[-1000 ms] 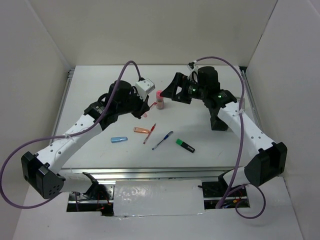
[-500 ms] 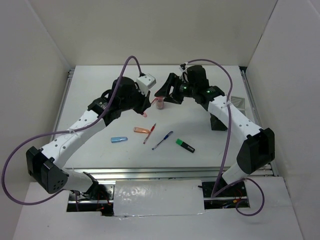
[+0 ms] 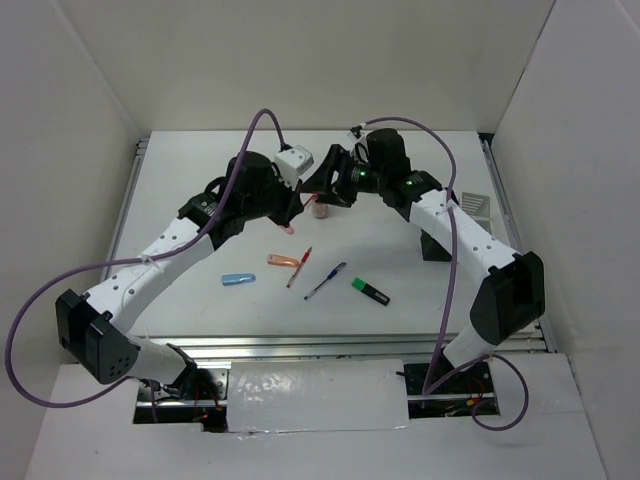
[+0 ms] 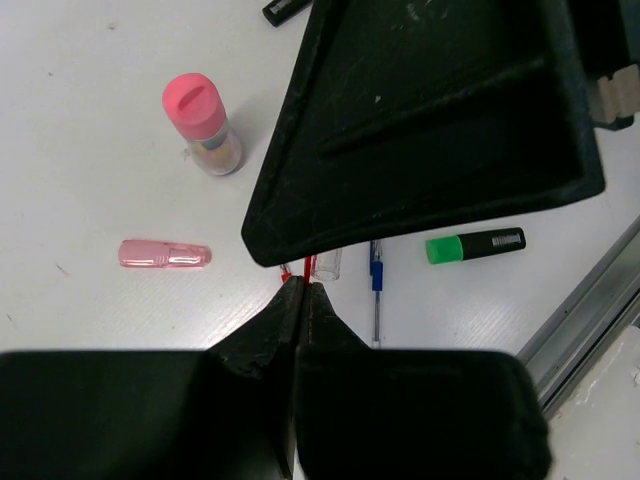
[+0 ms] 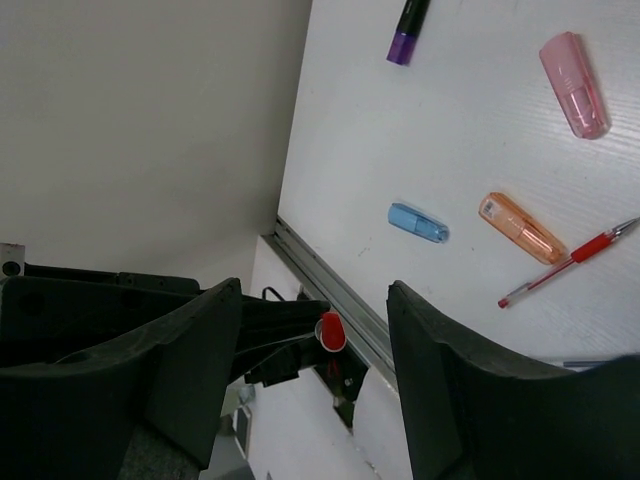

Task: Sort the stationery into containers
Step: Pick up the pen cap from the center of the board, then pick up the pen from the center of the board, then close the pen cap on the pen.

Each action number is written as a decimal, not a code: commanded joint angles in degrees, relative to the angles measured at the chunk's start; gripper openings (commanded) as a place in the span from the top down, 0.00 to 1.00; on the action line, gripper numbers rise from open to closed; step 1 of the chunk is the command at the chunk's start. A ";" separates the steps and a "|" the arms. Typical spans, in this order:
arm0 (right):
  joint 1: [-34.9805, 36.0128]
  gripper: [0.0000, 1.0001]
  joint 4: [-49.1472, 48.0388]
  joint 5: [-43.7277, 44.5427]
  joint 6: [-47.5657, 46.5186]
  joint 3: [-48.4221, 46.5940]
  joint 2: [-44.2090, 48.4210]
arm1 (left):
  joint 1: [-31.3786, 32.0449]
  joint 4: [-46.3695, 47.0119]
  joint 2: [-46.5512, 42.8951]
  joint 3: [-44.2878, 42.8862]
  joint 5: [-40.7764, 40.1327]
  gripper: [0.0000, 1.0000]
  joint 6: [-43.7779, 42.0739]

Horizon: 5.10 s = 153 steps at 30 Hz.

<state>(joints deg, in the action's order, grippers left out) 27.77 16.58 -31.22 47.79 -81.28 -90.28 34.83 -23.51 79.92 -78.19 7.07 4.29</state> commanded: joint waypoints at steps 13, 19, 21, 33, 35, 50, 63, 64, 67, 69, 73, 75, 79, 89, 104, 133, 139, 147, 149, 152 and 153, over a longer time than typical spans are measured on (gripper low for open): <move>0.97 0.57 -2.25 0.90 2.13 -4.33 -2.53 | 0.24 3.12 0.24 -3.28 -0.13 1.00 3.44; 1.06 0.64 -2.08 1.69 2.31 -4.24 -2.53 | 0.24 3.12 0.50 -3.37 -0.13 1.00 3.97; 1.06 0.65 -1.99 1.87 2.40 -4.33 -2.53 | 0.33 3.20 0.59 -3.37 -0.04 1.00 4.14; 1.15 0.90 -1.37 3.27 2.40 -4.68 -2.97 | 0.24 3.29 1.03 -3.46 0.92 1.00 5.20; 1.06 0.99 -1.02 3.71 2.22 -5.03 -2.88 | 0.33 3.38 1.12 -3.37 1.45 1.00 5.02; -20.10 1.00 5.92 5.21 -7.79 2.07 8.17 | -5.65 -7.84 -8.83 7.35 7.98 0.39 -6.23; -33.57 1.00 9.26 4.24 -12.19 11.22 21.99 | 4.81 -7.08 5.15 15.97 -6.27 0.56 11.88; -34.01 1.00 9.44 4.15 -12.11 11.66 22.42 | 4.81 -6.99 7.42 15.44 -6.45 0.62 11.88; -34.36 1.00 9.35 3.54 -12.11 12.37 22.87 | 4.90 -6.91 12.00 13.78 -6.81 0.68 12.14; -34.62 1.00 9.26 3.28 -11.76 12.63 22.87 | 4.90 -6.64 14.63 12.98 -9.88 0.69 12.66; -34.89 1.00 9.44 2.75 -11.84 12.54 22.96 | 3.85 -6.11 18.16 11.22 -9.80 0.69 13.19; -34.98 1.00 9.44 2.66 -11.84 12.54 22.78 | 3.23 -5.59 19.83 10.52 -9.36 0.70 13.20; -35.33 1.00 9.00 2.31 -11.40 13.07 22.60 | 2.96 -4.36 21.85 9.38 -8.13 0.69 12.67; -35.41 1.00 8.73 2.13 -11.49 12.98 22.43 | 2.96 -3.65 26.42 9.72 -9.09 0.66 13.37; -33.05 1.00 8.56 2.23 -12.98 11.93 22.34 | 3.32 -3.57 27.24 11.13 -7.98 1.00 12.49; -16.18 1.00 -8.16 -26.78 -5.93 -2.92 15.75 | 1.03 15.70 -10.67 8.24 43.55 1.00 20.85; -15.90 1.00 1.96 -30.21 -12.10 -6.35 13.73 | 1.21 15.16 -9.17 7.00 43.47 1.00 19.88; -15.12 1.00 5.30 -31.97 -13.24 -9.08 12.32 | 1.21 14.20 -8.38 7.27 41.27 1.00 19.61; -14.50 1.00 6.18 -31.54 -14.12 -8.82 12.76 | 1.12 14.19 -8.29 7.00 41.09 1.00 19.52; -13.80 1.00 6.80 -31.09 -14.83 -7.41 13.37 | 1.03 13.93 -8.20 7.00 40.83 1.00 19.44; -13.62 1.00 6.37 -31.09 -14.48 -6.97 13.55 | 1.03 13.93 -8.20 7.09 40.74 1.00 19.52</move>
<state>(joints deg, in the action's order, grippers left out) 13.32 22.33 -61.34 34.57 -87.55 -78.06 35.81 -10.85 71.61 -69.17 47.79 24.18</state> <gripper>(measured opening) 0.163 0.225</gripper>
